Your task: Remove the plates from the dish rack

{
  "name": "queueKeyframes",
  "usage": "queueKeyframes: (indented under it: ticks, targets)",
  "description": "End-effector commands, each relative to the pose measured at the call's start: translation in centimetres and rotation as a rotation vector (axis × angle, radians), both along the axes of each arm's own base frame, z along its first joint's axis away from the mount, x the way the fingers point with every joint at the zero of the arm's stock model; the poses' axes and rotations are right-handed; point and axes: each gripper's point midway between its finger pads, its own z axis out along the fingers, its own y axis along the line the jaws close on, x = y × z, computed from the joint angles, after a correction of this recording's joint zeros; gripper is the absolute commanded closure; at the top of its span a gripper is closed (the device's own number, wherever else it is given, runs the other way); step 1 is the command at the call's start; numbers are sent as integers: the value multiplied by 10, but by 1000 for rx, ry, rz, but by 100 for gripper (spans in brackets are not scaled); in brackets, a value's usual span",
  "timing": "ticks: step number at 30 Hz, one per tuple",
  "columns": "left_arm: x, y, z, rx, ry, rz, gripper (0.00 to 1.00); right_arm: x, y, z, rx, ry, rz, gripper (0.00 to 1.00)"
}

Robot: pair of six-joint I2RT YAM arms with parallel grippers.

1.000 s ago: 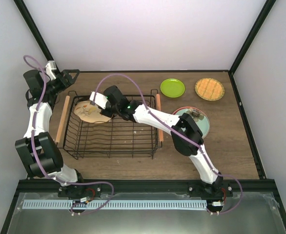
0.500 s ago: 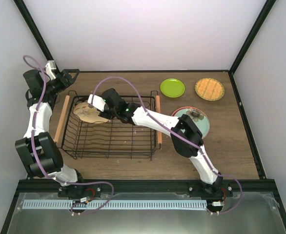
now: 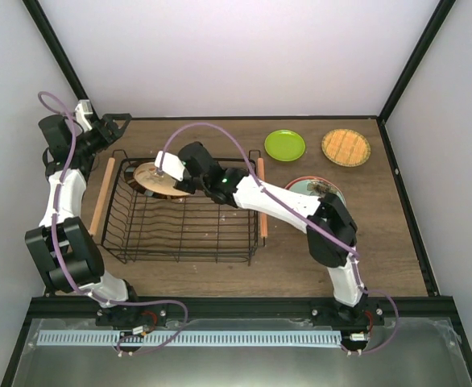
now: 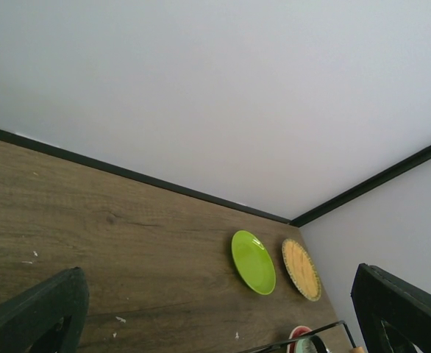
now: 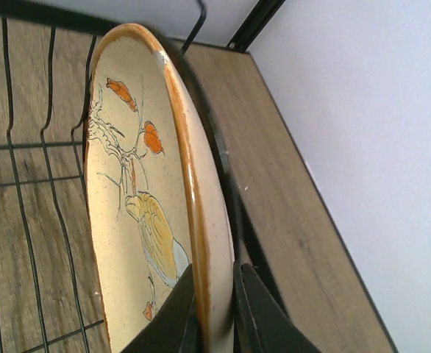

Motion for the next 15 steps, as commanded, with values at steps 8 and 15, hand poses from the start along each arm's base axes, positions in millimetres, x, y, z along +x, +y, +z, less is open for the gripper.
queueKeyframes:
  ticks: [8, 15]
  targets:
    - [4, 2, 8, 0, -35, 1, 0, -39, -51, 199, 397, -116, 12, 99]
    - [7, 2, 15, -11, -48, 9, 0, -3, -151, 270, 641, -2, -199, 99]
